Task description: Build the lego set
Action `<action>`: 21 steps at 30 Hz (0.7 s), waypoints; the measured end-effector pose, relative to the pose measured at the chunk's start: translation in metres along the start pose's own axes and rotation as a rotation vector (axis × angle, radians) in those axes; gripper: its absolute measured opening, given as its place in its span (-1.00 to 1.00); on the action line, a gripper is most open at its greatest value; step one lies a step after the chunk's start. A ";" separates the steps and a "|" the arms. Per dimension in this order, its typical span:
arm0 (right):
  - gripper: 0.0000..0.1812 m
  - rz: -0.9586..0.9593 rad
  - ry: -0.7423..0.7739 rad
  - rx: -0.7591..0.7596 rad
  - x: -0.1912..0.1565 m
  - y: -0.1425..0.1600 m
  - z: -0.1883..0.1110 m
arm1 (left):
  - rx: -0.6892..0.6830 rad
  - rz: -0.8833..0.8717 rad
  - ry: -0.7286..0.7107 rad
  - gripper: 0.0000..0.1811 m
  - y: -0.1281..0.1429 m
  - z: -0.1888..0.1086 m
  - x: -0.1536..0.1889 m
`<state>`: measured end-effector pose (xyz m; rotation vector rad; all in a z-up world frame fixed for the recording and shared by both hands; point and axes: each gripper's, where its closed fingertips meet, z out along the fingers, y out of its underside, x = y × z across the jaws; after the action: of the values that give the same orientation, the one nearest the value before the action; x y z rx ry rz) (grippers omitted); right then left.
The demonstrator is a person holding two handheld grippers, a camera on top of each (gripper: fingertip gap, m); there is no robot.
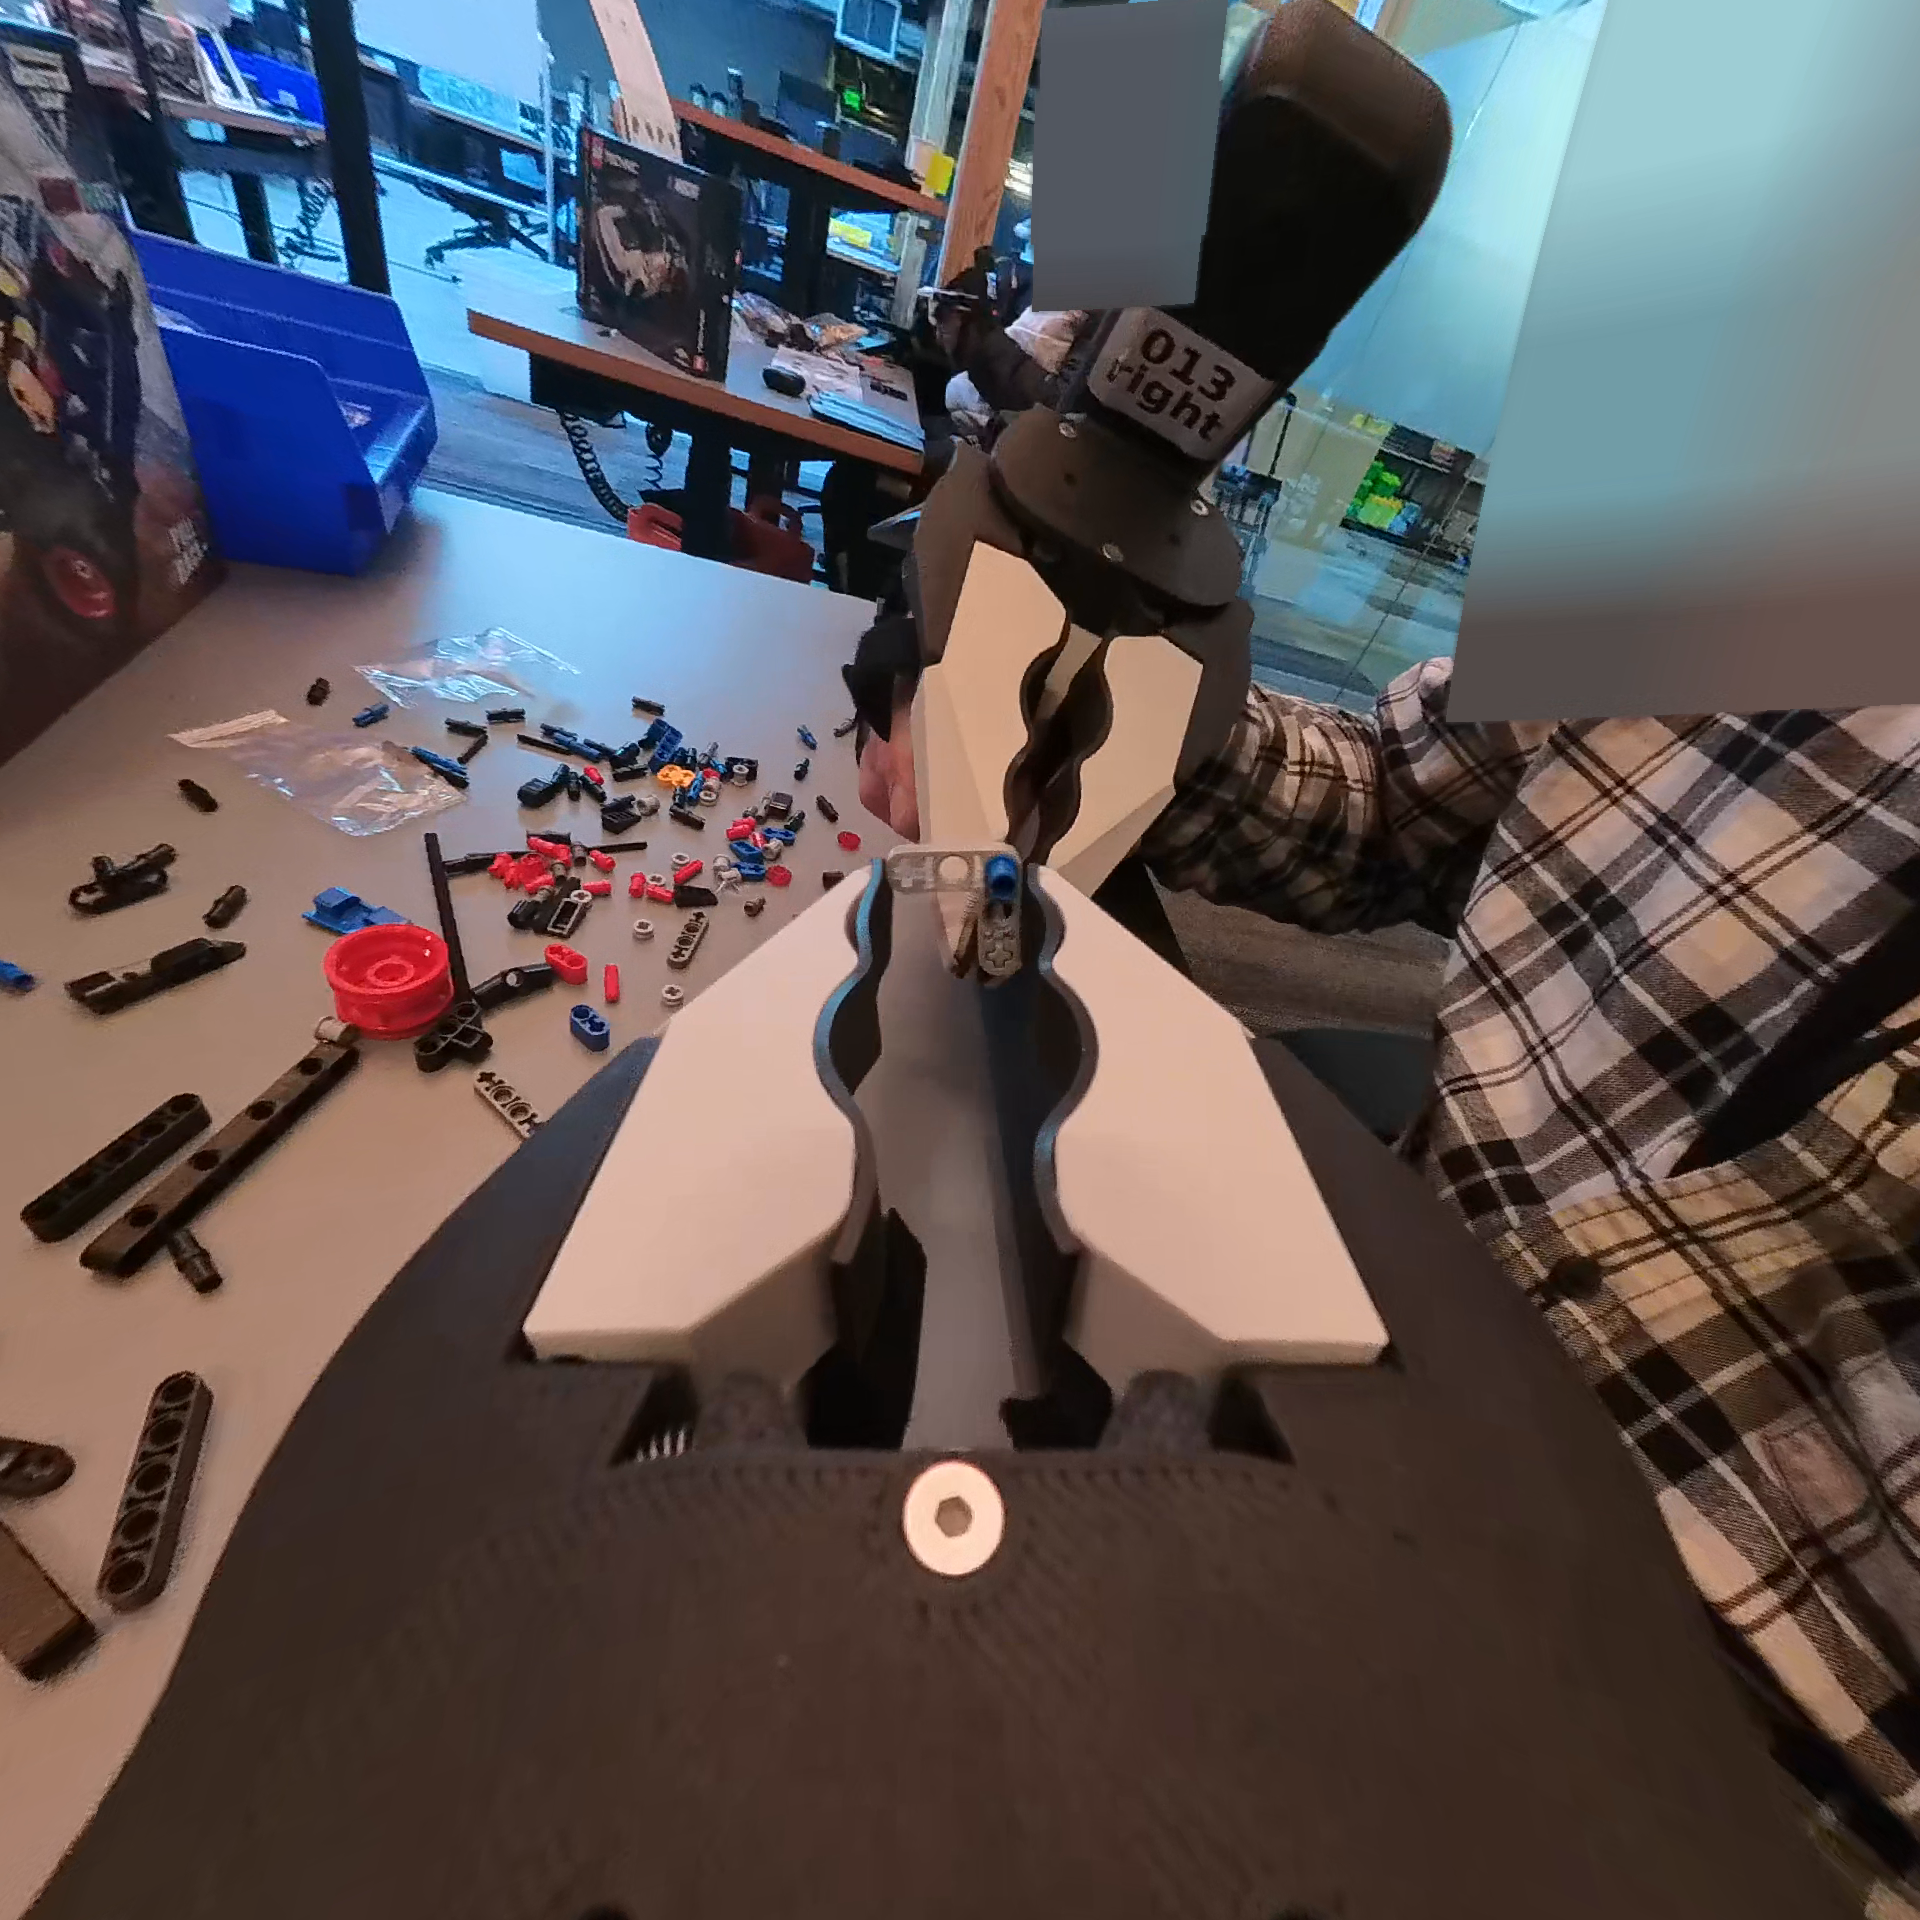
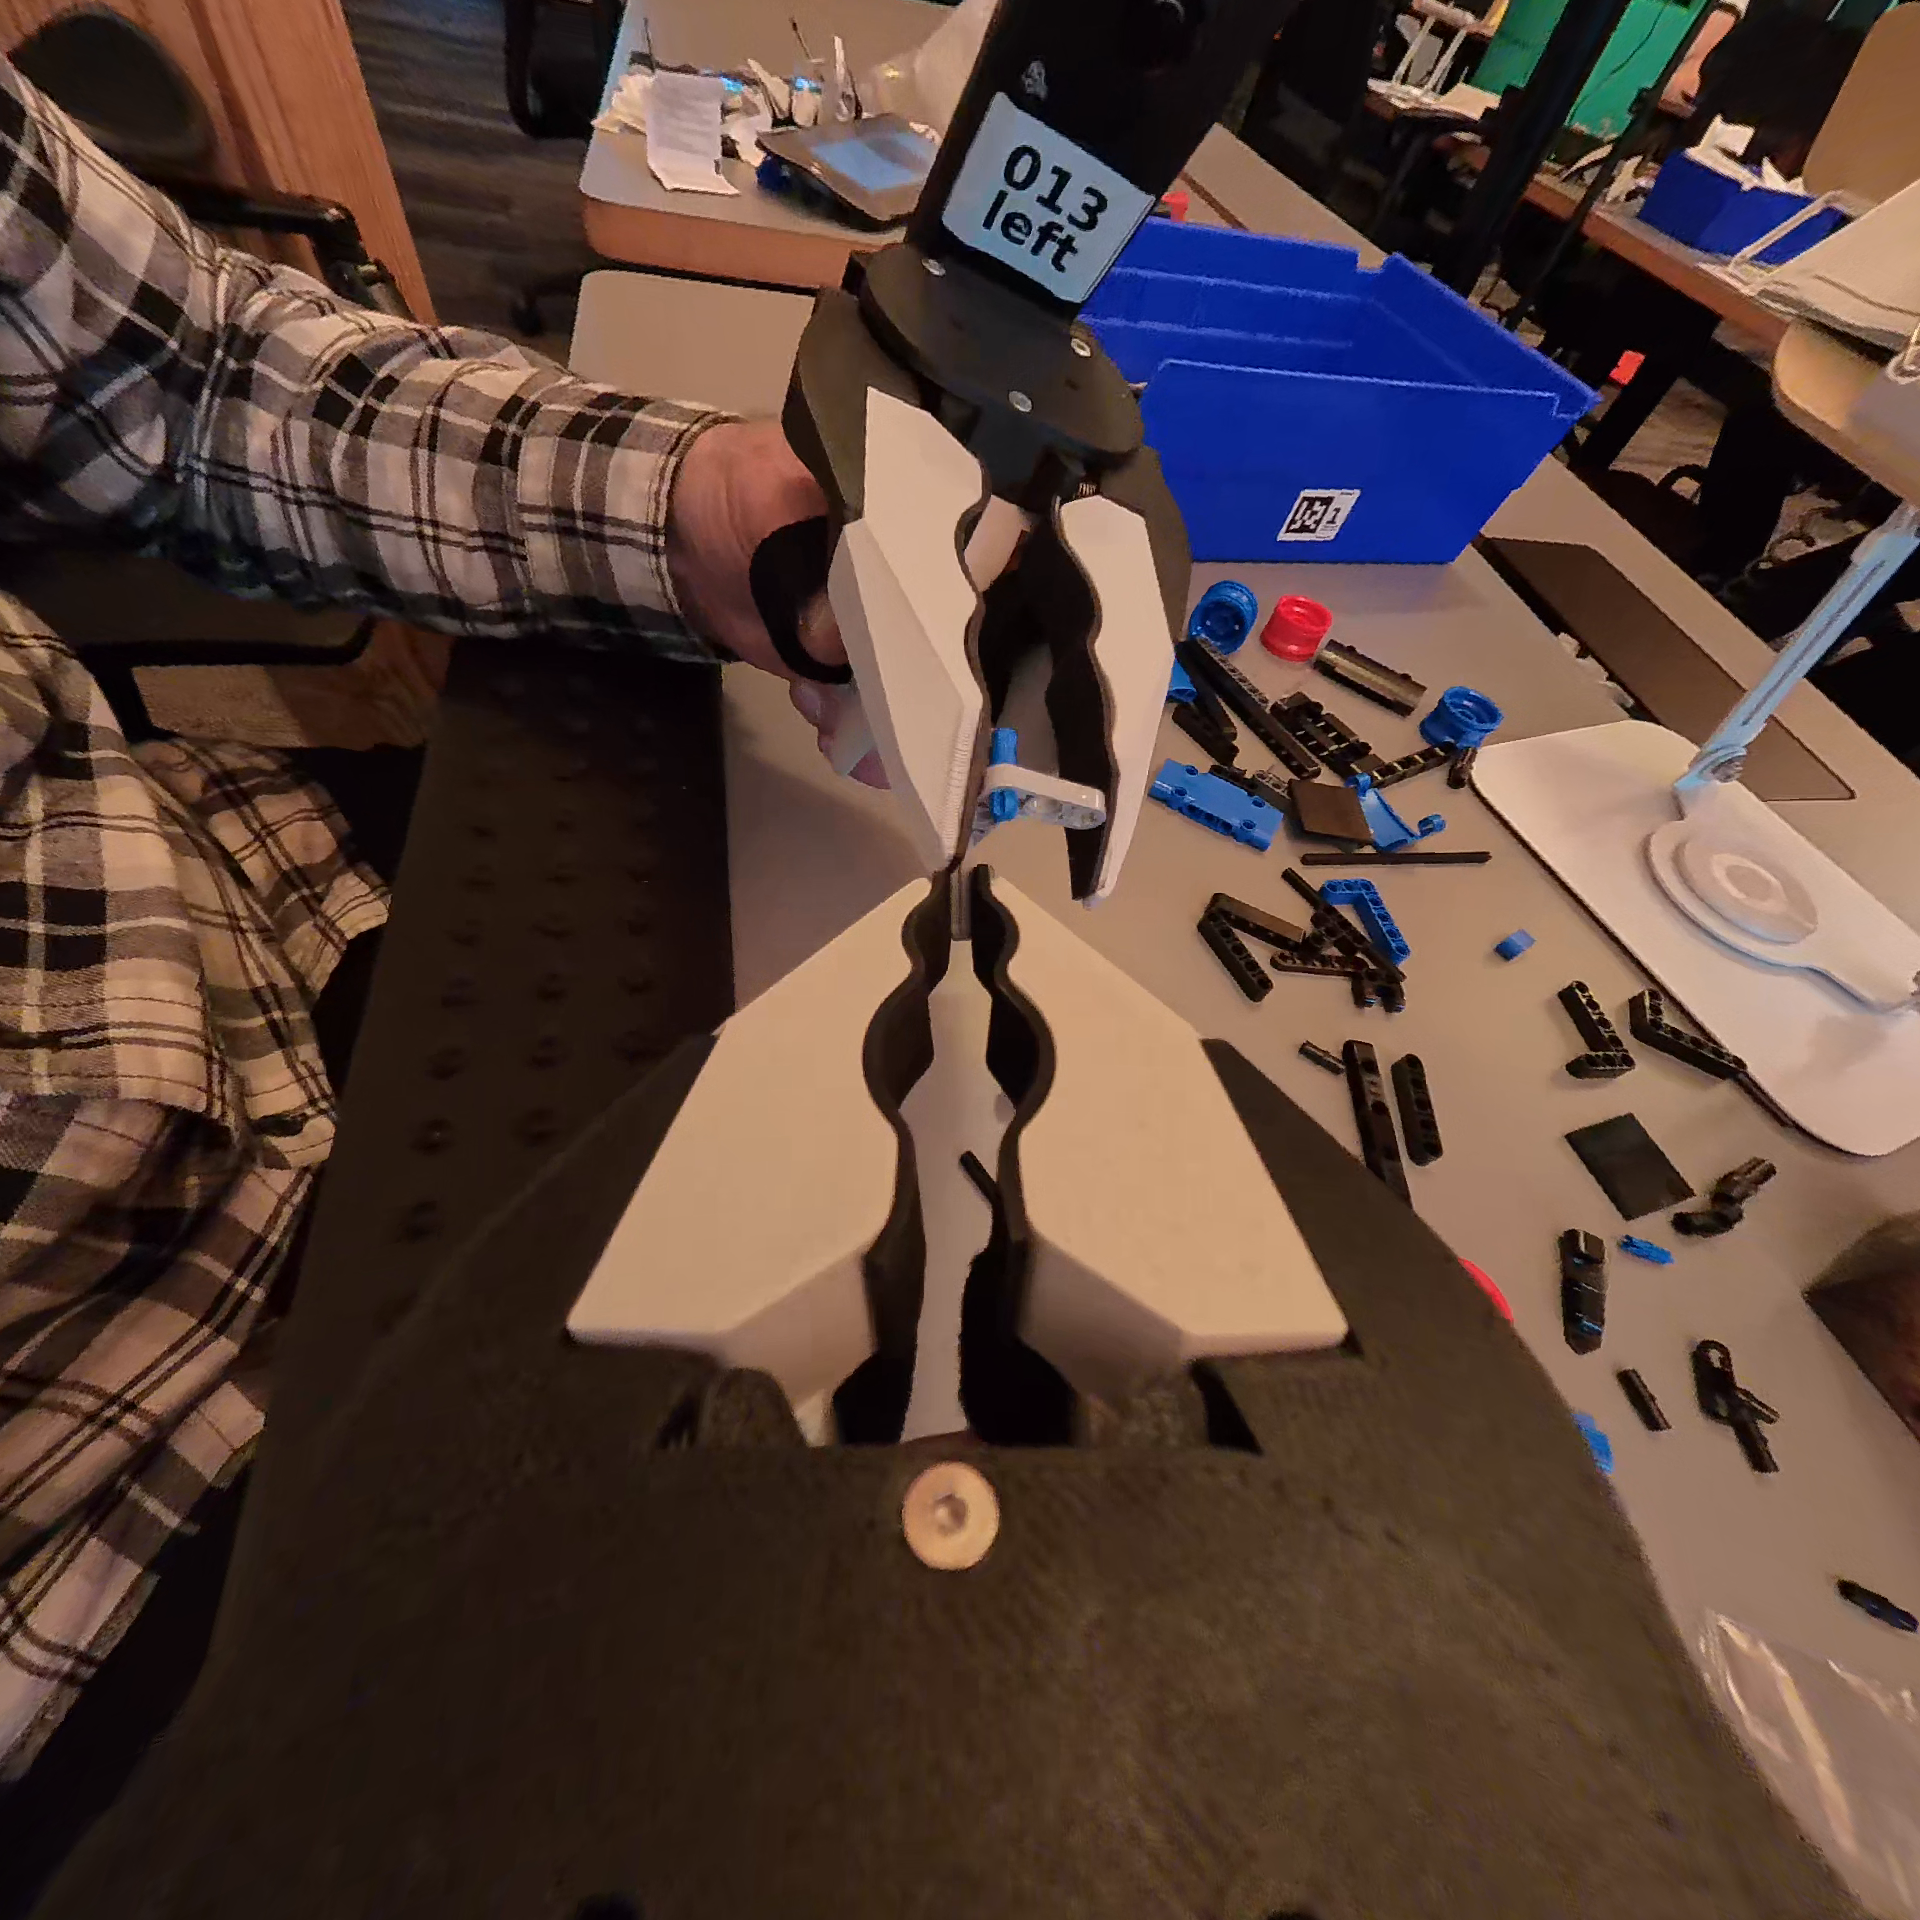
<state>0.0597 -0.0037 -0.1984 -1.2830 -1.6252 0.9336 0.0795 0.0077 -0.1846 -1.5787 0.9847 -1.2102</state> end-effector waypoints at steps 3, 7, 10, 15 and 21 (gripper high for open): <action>-0.98 -0.016 0.009 0.009 -0.002 0.000 -0.002 | -0.015 0.040 -0.015 -0.77 0.000 0.000 0.003; -0.98 -0.040 0.024 0.006 -0.004 0.002 -0.003 | -0.026 0.048 -0.006 -0.78 0.003 0.000 0.004; -0.98 -0.052 0.009 0.000 -0.006 0.005 -0.006 | -0.046 0.061 -0.001 -0.78 0.006 0.002 0.007; -0.98 -0.074 0.020 -0.019 -0.006 0.009 -0.011 | -0.072 0.078 -0.015 -0.78 0.009 0.005 0.007; -0.98 -0.070 0.039 -0.028 -0.007 0.013 -0.013 | -0.098 0.031 -0.001 -0.77 0.015 0.010 0.005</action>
<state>0.0771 -0.0069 -0.2072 -1.2479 -1.6476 0.8411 0.0892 0.0008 -0.1985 -1.6341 1.0782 -1.1547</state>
